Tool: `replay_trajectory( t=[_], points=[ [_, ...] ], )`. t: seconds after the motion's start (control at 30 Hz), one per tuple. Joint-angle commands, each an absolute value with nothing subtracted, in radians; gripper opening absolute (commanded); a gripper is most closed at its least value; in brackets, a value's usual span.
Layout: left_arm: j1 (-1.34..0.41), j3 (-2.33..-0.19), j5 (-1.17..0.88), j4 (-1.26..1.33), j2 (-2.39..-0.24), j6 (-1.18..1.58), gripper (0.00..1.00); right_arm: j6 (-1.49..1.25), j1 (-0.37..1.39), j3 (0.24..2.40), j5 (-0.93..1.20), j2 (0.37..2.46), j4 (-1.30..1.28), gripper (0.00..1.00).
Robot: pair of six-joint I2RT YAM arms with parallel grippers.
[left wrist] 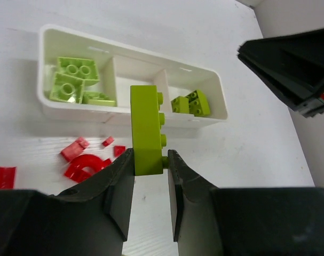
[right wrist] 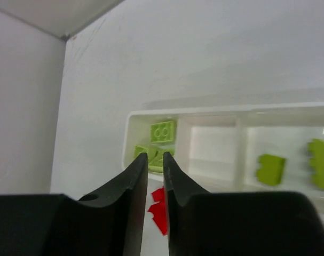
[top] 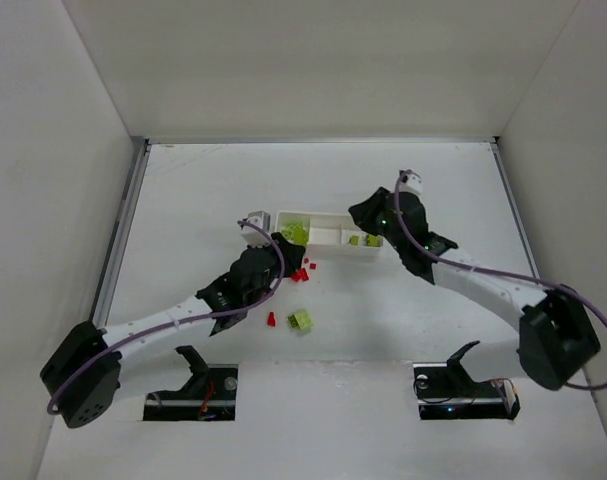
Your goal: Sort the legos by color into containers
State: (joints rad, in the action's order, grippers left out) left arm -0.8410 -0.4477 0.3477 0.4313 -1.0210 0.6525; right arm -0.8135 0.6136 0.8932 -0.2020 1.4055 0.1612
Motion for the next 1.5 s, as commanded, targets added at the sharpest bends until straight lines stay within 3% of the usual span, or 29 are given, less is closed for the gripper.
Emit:
replay_trajectory(
  t=[0.0, 0.2, 0.37, 0.5, 1.0, 1.13, 1.3, 1.47],
  points=[
    [-0.877, -0.563, 0.345, 0.537, -1.116, 0.627, 0.19, -0.772, 0.561, 0.770, -0.301, 1.249, 0.209, 0.22],
    [-0.916, -0.748, 0.308, 0.594, -1.377, 0.612, 0.19, -0.784, 0.510, 0.560, -0.328, 1.039, 0.176, 0.30],
    [-0.930, -0.905, 0.279, 0.589, -1.544, 0.592, 0.19, -0.798, 0.501, 0.453, -0.367, 0.944, 0.184, 0.50],
    [-0.930, -0.997, 0.268, 0.580, -1.646, 0.584, 0.20, -0.799, 0.493, 0.402, -0.370, 0.891, 0.184, 0.55],
    [-0.944, -1.192, 0.253, 0.543, -1.867, 0.571, 0.22, -0.808, 0.401, 0.344, -0.293, 0.739, 0.163, 0.58],
    [-0.944, -1.192, 0.252, 0.543, -1.878, 0.577, 0.31, -0.808, 0.404, 0.347, -0.293, 0.749, 0.166, 0.58],
    [-0.949, -1.163, 0.252, 0.555, -1.859, 0.575, 0.52, -0.808, 0.404, 0.348, -0.293, 0.765, 0.172, 0.58],
    [-0.944, -1.117, 0.256, 0.555, -1.787, 0.566, 0.56, -0.798, 0.421, 0.365, -0.290, 0.796, 0.172, 0.49]
  ],
)
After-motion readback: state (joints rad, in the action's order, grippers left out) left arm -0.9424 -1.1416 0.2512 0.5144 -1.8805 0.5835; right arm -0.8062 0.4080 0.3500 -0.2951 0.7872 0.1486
